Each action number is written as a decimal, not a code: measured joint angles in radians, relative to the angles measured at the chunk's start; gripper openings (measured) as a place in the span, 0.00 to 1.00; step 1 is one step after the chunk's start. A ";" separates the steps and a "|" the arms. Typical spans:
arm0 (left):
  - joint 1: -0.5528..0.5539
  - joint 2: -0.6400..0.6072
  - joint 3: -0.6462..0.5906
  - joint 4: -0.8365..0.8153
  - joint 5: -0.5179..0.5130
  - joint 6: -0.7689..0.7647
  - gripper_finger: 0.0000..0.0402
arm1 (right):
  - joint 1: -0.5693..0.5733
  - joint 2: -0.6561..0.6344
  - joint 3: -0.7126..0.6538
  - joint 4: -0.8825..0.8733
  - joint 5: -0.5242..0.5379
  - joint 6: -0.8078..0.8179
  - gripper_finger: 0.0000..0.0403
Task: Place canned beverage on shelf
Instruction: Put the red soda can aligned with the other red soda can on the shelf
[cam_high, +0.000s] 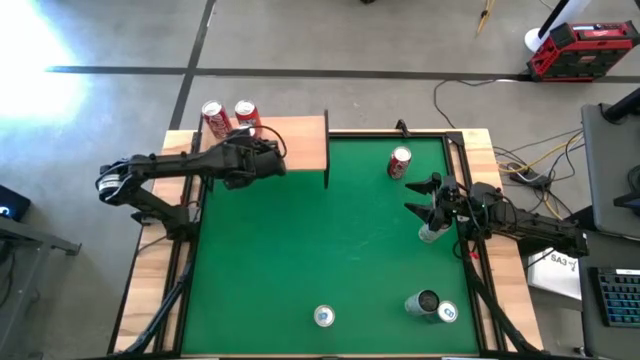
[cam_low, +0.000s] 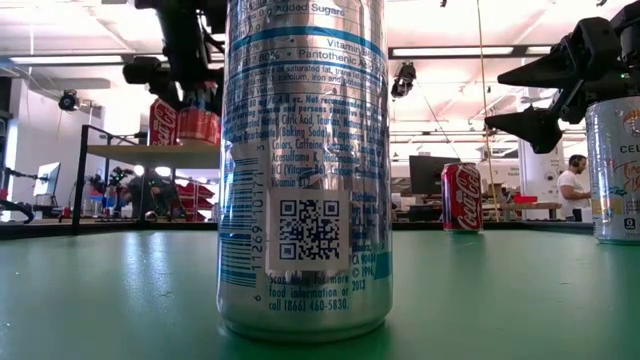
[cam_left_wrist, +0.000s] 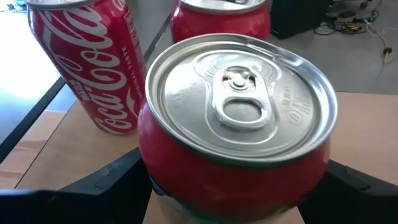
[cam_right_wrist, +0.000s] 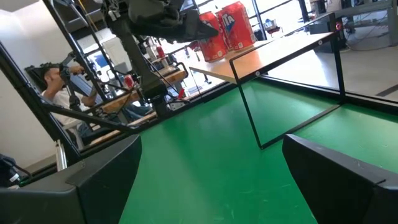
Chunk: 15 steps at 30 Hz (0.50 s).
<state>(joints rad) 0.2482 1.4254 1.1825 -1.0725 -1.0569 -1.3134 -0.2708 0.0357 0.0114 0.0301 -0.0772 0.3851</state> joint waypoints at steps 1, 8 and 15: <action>0.002 0.000 -0.002 0.003 0.000 -0.001 0.75 | 0.000 0.000 0.000 0.000 0.000 0.000 0.95; 0.017 -0.002 -0.049 0.071 -0.023 -0.007 0.75 | 0.000 0.000 0.000 0.000 0.000 0.000 0.95; 0.018 -0.002 -0.055 0.075 -0.031 -0.006 0.75 | 0.000 0.000 0.000 0.000 0.000 0.000 0.95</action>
<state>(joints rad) 0.2658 1.4235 1.1275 -0.9977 -1.0883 -1.3197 -0.2707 0.0360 0.0116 0.0303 -0.0771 0.3851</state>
